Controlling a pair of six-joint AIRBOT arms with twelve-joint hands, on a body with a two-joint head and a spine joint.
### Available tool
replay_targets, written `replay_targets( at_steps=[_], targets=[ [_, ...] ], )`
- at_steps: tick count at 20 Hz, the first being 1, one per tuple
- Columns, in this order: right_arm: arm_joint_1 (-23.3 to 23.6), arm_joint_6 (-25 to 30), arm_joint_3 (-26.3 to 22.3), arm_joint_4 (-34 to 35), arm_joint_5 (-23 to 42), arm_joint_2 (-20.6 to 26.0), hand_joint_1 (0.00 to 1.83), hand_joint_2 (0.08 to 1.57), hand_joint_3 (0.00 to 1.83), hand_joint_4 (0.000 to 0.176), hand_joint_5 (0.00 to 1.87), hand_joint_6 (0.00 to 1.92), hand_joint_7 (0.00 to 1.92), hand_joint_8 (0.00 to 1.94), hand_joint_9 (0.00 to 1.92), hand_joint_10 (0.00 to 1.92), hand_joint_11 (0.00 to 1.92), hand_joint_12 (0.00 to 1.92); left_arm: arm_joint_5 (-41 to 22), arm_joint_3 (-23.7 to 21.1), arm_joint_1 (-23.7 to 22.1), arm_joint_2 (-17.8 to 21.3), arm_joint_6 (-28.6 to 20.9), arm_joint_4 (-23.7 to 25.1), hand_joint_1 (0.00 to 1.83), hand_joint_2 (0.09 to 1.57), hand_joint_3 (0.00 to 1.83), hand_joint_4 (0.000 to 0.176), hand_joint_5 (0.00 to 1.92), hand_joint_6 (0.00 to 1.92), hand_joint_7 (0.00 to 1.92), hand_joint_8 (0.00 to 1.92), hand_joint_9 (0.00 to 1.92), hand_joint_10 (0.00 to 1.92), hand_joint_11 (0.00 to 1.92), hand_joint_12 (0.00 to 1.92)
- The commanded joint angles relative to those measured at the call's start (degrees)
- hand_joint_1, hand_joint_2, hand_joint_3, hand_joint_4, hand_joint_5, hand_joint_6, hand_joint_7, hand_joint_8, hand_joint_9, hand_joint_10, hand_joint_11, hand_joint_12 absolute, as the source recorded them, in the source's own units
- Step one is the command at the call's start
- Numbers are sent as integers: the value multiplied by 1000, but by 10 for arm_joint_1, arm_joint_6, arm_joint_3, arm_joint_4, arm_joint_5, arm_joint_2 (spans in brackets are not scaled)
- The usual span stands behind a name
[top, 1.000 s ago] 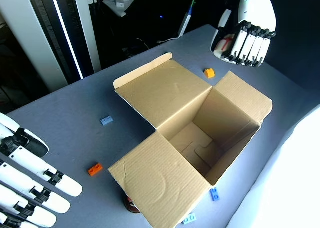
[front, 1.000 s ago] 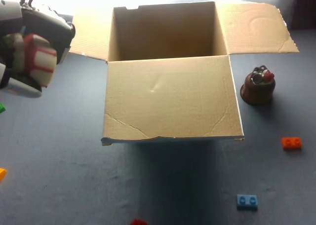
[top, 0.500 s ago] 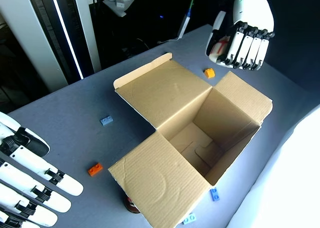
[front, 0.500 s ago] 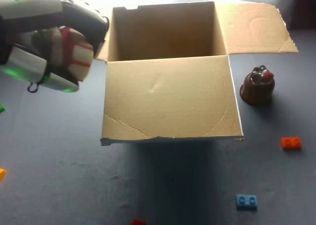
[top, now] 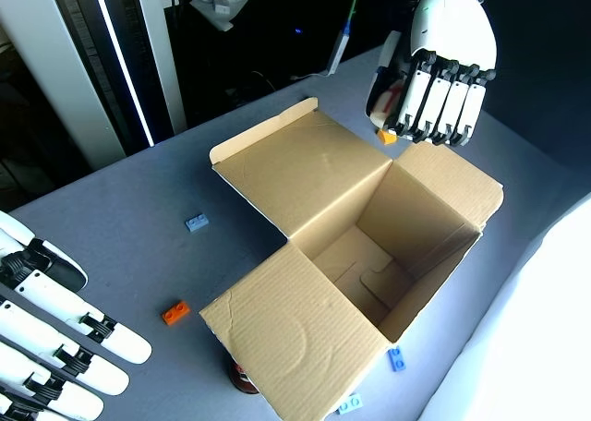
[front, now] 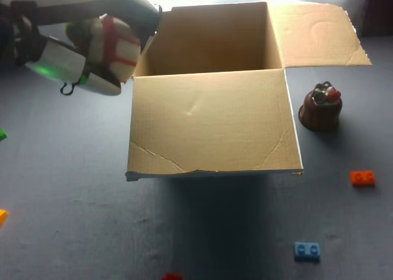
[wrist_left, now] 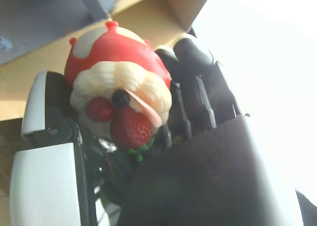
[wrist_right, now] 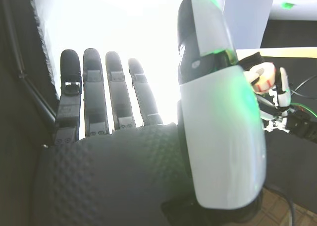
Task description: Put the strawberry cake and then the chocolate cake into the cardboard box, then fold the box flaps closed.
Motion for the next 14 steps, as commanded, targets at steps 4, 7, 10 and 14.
replay_targets(
  at_steps=[4, 7, 10, 14],
  targets=[
    [2, 0, 3, 0, 70, 9, 882, 1058, 6, 0, 126, 1, 191, 2, 272, 4, 0, 804, 34, 1, -8, -8, -1, -23, 1094, 1329, 0, 0, 560, 1529, 638, 1630, 433, 1683, 324, 1920],
    [2, 0, 3, 0, 70, 9, 878, 1058, 5, 0, 130, 3, 202, 5, 272, 3, 0, 804, 56, -7, -4, -13, -10, -23, 1085, 1334, 1, 7, 557, 1548, 621, 1643, 423, 1688, 325, 1918],
    [2, 0, 3, 0, 70, 9, 872, 1067, 7, 0, 121, 0, 195, 1, 266, 1, 0, 791, 70, -19, 4, -23, -31, -23, 1081, 1341, 2, 1, 529, 1578, 625, 1642, 415, 1673, 304, 1920],
    [2, 0, 3, 0, 70, 9, 873, 1066, 3, 0, 129, 0, 203, 0, 276, 1, 0, 861, 85, -24, 9, -33, -37, -28, 1086, 1336, 0, 7, 549, 1561, 625, 1635, 430, 1682, 326, 1921]
  ],
)
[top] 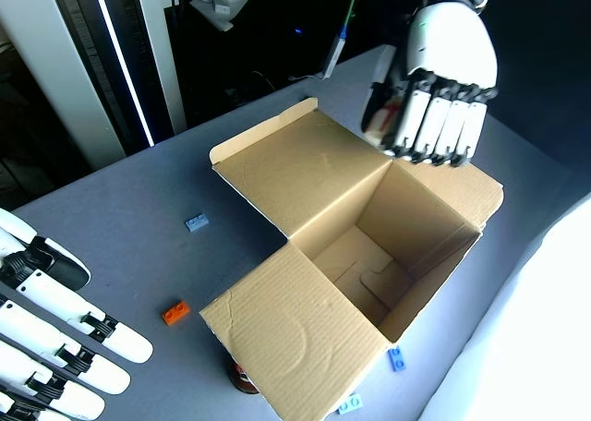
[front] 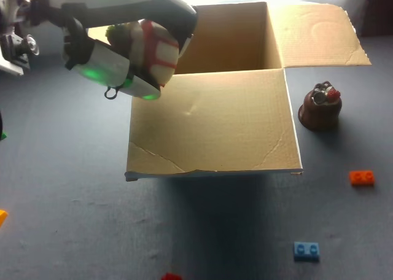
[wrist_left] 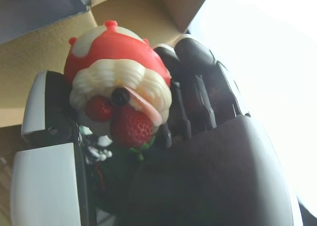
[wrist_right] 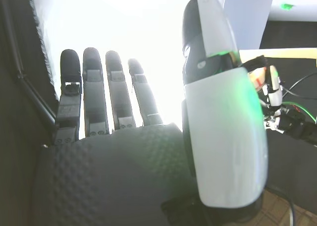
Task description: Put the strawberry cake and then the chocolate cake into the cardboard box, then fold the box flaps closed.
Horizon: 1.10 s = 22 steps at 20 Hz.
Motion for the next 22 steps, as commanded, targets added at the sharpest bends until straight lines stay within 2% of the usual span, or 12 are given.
replay_targets(
  at_steps=[1, 2, 5, 9, 10, 11, 13, 14, 17, 19, 22],
  targets=[
    [4, 0, 3, 0, 69, 8, 864, 1073, 5, 0, 129, 1, 188, 0, 269, 1, 0, 839, 17, 3, -5, 2, 1, -19, 1084, 1335, 0, 13, 553, 1568, 623, 1625, 426, 1676, 325, 1921],
    [4, 0, 3, 0, 69, 8, 852, 1079, 6, 0, 129, 1, 191, 1, 274, 2, 0, 858, 17, 4, -6, 0, 6, -19, 1092, 1328, 0, 6, 570, 1530, 630, 1630, 432, 1673, 329, 1921],
    [4, 0, 3, 0, 68, 8, 867, 1072, 1, 0, 140, 4, 205, 4, 282, 4, 0, 878, 24, 10, -7, -6, 13, -19, 1085, 1333, 1, 12, 561, 1553, 618, 1637, 425, 1675, 328, 1921],
    [4, 0, 3, 0, 68, 8, 889, 1064, 0, 0, 134, 3, 208, 2, 278, 1, 0, 843, 43, 11, -2, -12, 66, -77, 1083, 1338, 1, 8, 545, 1569, 617, 1643, 419, 1675, 321, 1921],
    [4, 0, 3, 0, 68, 8, 869, 1073, 2, 0, 130, 1, 206, 1, 280, 1, 0, 870, 46, 11, -1, -13, 85, -96, 1123, 1316, 4, 0, 523, 1523, 639, 1599, 435, 1667, 331, 1920],
    [4, 0, 3, 0, 68, 8, 855, 1076, 3, 0, 132, 1, 207, 1, 280, 1, 0, 880, 48, 11, 1, -14, 95, -109, 1096, 1323, 5, 10, 568, 1526, 624, 1628, 434, 1661, 330, 1918],
    [3, 0, 3, 0, 68, 8, 897, 1062, 0, 0, 158, 7, 228, 5, 299, 7, 0, 911, 48, 11, 5, -18, 100, -112, 1107, 1317, 0, 0, 592, 1471, 642, 1636, 445, 1667, 336, 1920],
    [3, 0, 3, 0, 68, 8, 880, 1068, 0, 0, 155, 5, 224, 3, 296, 5, 0, 913, 48, 12, 7, -20, 100, -112, 1094, 1332, 3, 0, 553, 1519, 629, 1662, 433, 1683, 327, 1916],
    [3, 0, 3, 0, 68, 8, 856, 1076, 2, 0, 138, 0, 218, 1, 290, 2, 0, 894, 48, 13, 13, -27, 102, -112, 1097, 1331, 0, 0, 567, 1496, 625, 1670, 421, 1682, 323, 1920],
    [3, 0, 3, 0, 68, 8, 851, 1080, 3, 0, 138, 0, 206, 0, 282, 1, 0, 893, 45, 19, 17, -33, 115, -131, 1088, 1336, 2, 0, 546, 1540, 626, 1656, 430, 1687, 331, 1917],
    [3, 0, 3, 0, 68, 8, 847, 1085, 4, 0, 143, 1, 217, 3, 296, 5, 0, 934, 32, 42, 9, -50, 123, -131, 1103, 1324, 0, 0, 583, 1478, 632, 1660, 424, 1694, 322, 1921]
  ],
)
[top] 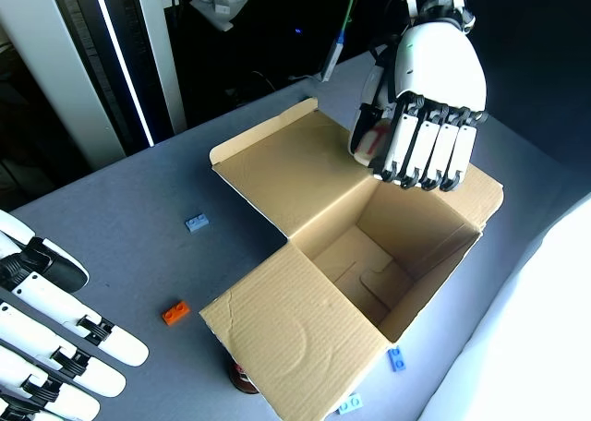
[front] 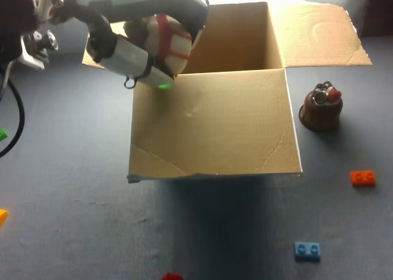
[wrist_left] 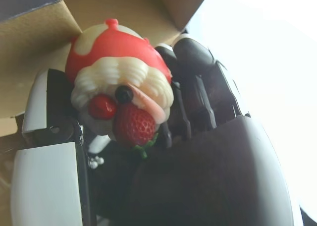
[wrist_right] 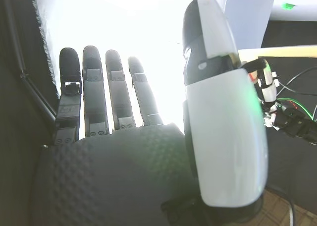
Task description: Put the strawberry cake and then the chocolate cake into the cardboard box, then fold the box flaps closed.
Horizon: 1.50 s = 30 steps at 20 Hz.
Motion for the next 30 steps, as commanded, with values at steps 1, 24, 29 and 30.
replay_targets(
  at_steps=[1, 24, 29, 30],
  targets=[
    [3, 0, 3, 2, 68, 8, 835, 1091, 6, 0, 145, 1, 220, 3, 300, 6, 0, 948, -8, 3, -12, -1, 6, -18, 1095, 1330, 2, 0, 558, 1527, 629, 1650, 427, 1688, 323, 1921],
    [3, 0, 3, 2, 73, 7, 811, 1120, 0, 0, 162, 6, 230, 3, 272, 1, 0, 873, 12, 19, -10, -40, 66, -37, 1007, 1117, 0, 0, 337, 555, 380, 713, 305, 1159, 116, 1679],
    [3, -1, 3, 2, 73, 7, 827, 1102, 0, 0, 167, 4, 234, 2, 279, 5, 0, 885, 7, 30, -10, -47, 76, -37, 783, 966, 0, 36, 331, 1, 413, 0, 446, 208, 27, 1363],
    [3, -1, 3, 2, 73, 7, 825, 1103, 0, 0, 158, 0, 228, 0, 275, 3, 0, 885, 7, 31, -9, -48, 76, -37, 775, 964, 0, 37, 324, 0, 405, 0, 447, 190, 22, 1359]
  ],
)
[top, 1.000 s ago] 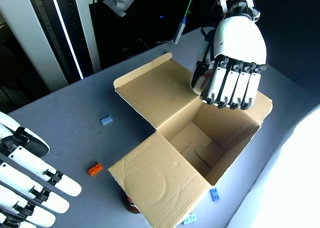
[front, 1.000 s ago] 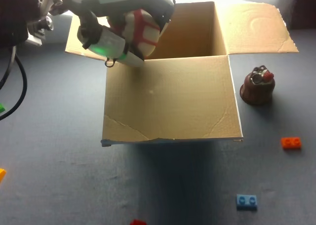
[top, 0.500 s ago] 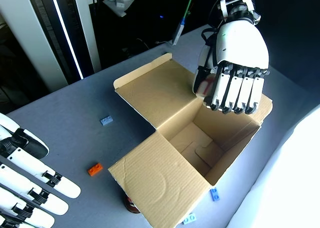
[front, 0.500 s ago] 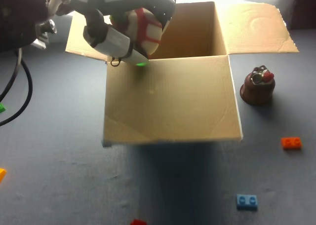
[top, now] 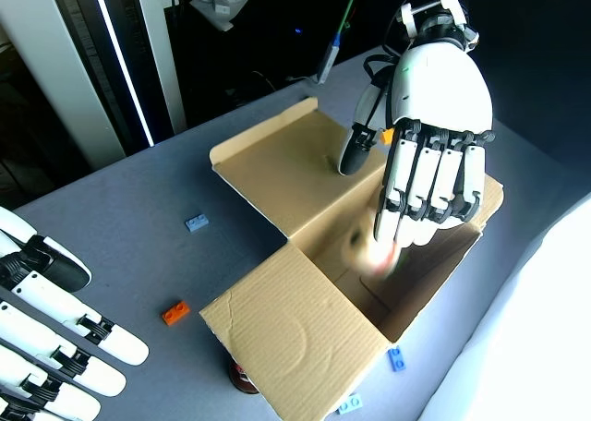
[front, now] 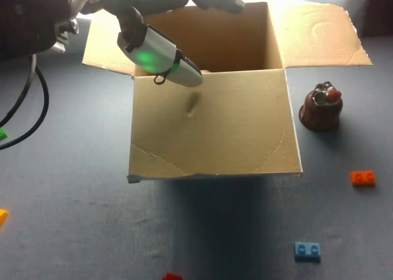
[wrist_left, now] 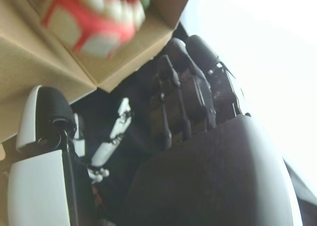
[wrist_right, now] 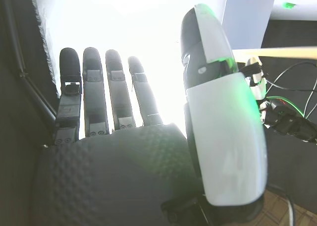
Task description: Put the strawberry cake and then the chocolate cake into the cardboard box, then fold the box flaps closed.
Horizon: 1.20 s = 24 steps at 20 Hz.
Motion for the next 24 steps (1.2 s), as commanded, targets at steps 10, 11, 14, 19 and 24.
replay_targets(
  at_steps=[10, 11, 14, 19, 24],
  targets=[
    [-2, 1, 3, 17, 56, 8, 818, 1099, 0, 0, 169, 6, 251, 6, 293, 5, 0, 936, -27, 8, -1, 2, 0, -13, 720, 955, 2, 46, 327, 11, 379, 8, 486, 82, 9, 1373],
    [-2, 1, 4, 30, 49, 8, 807, 1103, 0, 0, 166, 4, 251, 4, 290, 3, 0, 938, -27, 8, -1, 2, 0, -13, 712, 963, 5, 40, 329, 11, 396, 13, 496, 84, 17, 1378],
    [-2, 1, 20, 61, 20, 1, 763, 1118, 4, 0, 150, 0, 239, 0, 271, 0, 0, 905, -38, 6, 4, 5, 0, -13, 721, 970, 6, 35, 351, 17, 423, 18, 518, 90, 26, 1385],
    [-6, 4, 58, 83, 15, -40, 782, 1107, 0, 0, 147, 0, 226, 0, 271, 0, 0, 897, -44, 4, 1, 25, -6, -21, 711, 997, 8, 20, 366, 12, 455, 15, 552, 102, 33, 1437],
    [13, 96, 136, 84, -36, -116, 792, 1108, 0, 0, 154, 3, 240, 3, 291, 3, 0, 895, -51, 9, -8, 49, -16, -21, 691, 1008, 5, 19, 386, 11, 471, 8, 558, 106, 23, 1460]
  ],
)
